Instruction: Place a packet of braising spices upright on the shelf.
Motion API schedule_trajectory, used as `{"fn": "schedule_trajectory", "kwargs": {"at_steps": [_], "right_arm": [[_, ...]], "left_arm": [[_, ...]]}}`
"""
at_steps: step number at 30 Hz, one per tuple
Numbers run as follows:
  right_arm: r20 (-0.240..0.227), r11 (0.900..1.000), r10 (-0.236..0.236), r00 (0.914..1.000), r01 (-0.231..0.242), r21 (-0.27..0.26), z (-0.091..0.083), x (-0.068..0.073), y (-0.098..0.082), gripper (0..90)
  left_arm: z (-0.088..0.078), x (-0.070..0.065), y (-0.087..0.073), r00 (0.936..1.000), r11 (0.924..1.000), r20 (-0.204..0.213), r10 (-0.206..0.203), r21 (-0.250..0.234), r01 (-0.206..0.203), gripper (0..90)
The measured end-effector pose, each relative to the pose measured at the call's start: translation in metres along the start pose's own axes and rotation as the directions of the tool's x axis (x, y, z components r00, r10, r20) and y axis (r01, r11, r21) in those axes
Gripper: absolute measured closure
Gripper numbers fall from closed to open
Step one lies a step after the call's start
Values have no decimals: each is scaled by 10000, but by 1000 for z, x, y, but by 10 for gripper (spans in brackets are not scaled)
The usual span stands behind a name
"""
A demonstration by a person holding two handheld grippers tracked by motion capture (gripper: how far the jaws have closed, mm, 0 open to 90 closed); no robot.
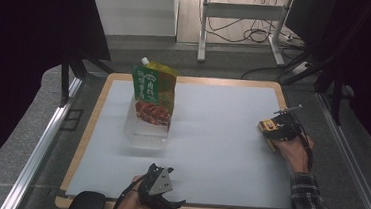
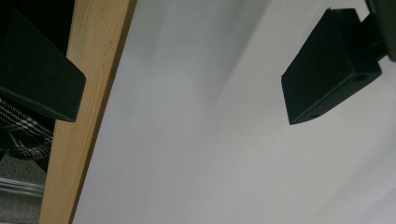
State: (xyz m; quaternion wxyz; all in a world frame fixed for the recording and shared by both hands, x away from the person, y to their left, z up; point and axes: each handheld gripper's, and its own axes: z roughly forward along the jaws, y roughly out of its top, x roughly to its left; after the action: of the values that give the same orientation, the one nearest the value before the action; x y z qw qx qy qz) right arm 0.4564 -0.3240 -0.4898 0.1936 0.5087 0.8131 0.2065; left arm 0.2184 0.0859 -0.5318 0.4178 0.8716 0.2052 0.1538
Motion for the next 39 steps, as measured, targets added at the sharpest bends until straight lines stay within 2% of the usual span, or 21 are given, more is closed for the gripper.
{"fn": "schedule_trajectory", "kwargs": {"at_steps": [2, 6, 9, 11, 13, 17, 21, 26, 30, 32, 35, 36, 39], "right_arm": [[-86, 9998, -131, 9999, 130, -147, -5, 3, 2, 324], [-553, 9963, -708, 9960, 680, -518, -16, 13, 8, 324], [-949, 9906, -1244, 9877, 1181, -695, -24, 26, 11, 324], [-1229, 9838, -1681, 9781, 1585, -842, -28, 36, 14, 324], [-1487, 9745, -2153, 9652, 2024, -971, -30, 46, 16, 324], [-2181, 9563, -2895, 9320, 2719, -1076, -30, 67, 19, 324], [-2471, 9311, -3647, 8977, 3499, -1029, -25, 89, 20, 323], [-2680, 9081, -4169, 8685, 4109, -808, -15, 105, 18, 323], [-2652, 8985, -4323, 8619, 4365, -460, -6, 109, 15, 323], [-2741, 8978, -4289, 8608, 4397, -242, -3, 109, 14, 321], [-2771, 9002, -4175, 8654, 4354, 34, 1, 110, 14, 308], [-2768, 8986, -4206, 8640, 4387, 37, 1, 110, 15, 301], [-2918, 9038, -4078, 8652, 4279, 57, -2, 111, 20, 276]], "left_arm": [[0, 0, 0, 10000, 10000, -1, 10, -10, -10, 0], [0, 0, 0, 10000, 10000, 9, 7, -22, -7, 0], [0, 0, 0, 10000, 10000, 13, 21, -20, -21, 0], [0, -1, 0, 10000, 10000, 8, 31, -18, -31, 0], [0, -1, 0, 10000, 10000, 15, 37, -15, -37, 0], [0, -1, 0, 10000, 10000, 17, 39, -16, -39, 0], [0, 0, 0, 10000, 10000, 18, 42, -24, -42, 0], [-1, -1, 0, 10000, 10000, 30, 42, -38, -42, 0], [-1, -1, 0, 10000, 10000, 29, 62, -24, -62, 0], [0, -1, 0, 10000, 10000, 32, 79, -5, -79, 0], [0, -1, 0, 9999, 10000, 58, 96, 15, -96, 0], [0, -1, 0, 9999, 9999, 61, 105, 32, -105, 0], [1, -1, 0, 9999, 9999, 71, 101, 39, -101, 0]]}}
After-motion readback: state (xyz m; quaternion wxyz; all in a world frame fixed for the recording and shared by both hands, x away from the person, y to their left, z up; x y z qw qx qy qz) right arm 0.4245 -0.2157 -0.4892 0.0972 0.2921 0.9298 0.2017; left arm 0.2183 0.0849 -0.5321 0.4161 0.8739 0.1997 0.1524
